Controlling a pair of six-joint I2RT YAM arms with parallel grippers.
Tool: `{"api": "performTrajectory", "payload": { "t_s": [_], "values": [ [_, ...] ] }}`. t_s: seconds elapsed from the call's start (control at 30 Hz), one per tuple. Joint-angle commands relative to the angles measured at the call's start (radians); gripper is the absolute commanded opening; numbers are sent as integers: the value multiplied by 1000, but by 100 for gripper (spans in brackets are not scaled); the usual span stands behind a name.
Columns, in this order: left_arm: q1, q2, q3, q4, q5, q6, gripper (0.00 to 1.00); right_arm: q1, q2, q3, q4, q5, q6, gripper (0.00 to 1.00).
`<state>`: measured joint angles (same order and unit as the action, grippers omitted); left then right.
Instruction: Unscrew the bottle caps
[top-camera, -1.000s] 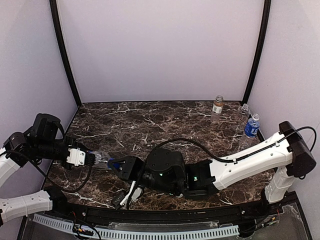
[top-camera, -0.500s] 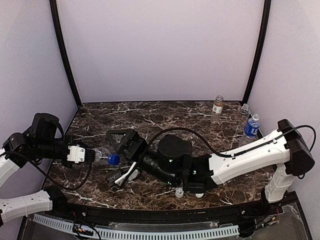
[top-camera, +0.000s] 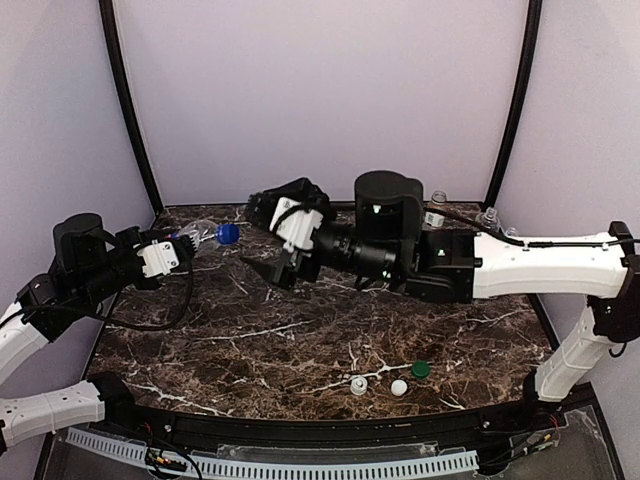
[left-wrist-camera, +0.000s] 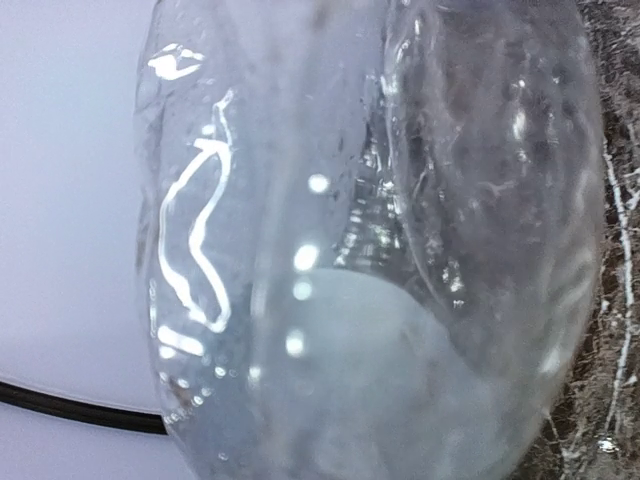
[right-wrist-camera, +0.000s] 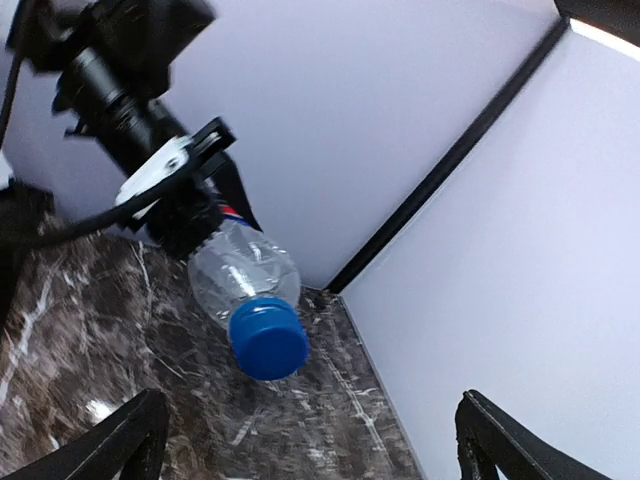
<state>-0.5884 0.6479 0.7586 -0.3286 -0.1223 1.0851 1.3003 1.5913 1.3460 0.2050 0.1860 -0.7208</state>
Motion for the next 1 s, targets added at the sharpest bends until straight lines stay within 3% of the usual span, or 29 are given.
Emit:
{"api": "performTrajectory", "payload": {
  "t_s": [0.0,0.17,0.37,0.67,0.97],
  "values": [
    [-4,-5,-77,276,-175,146,32,-145,9,67,-47,-344,815,97],
    [-10,-5,-104,366,-207,239,32,-187,116,158,-6,-437,1214,88],
    [-15,1,-108,369,-206,265,32,-187,226,261,-34,-449,1391,81],
    [-23,-5,-118,348,-190,260,32,-197,256,246,94,-510,1403,28],
    [-27,-8,-123,339,-188,265,32,-202,273,251,93,-549,1407,40]
  ]
}}
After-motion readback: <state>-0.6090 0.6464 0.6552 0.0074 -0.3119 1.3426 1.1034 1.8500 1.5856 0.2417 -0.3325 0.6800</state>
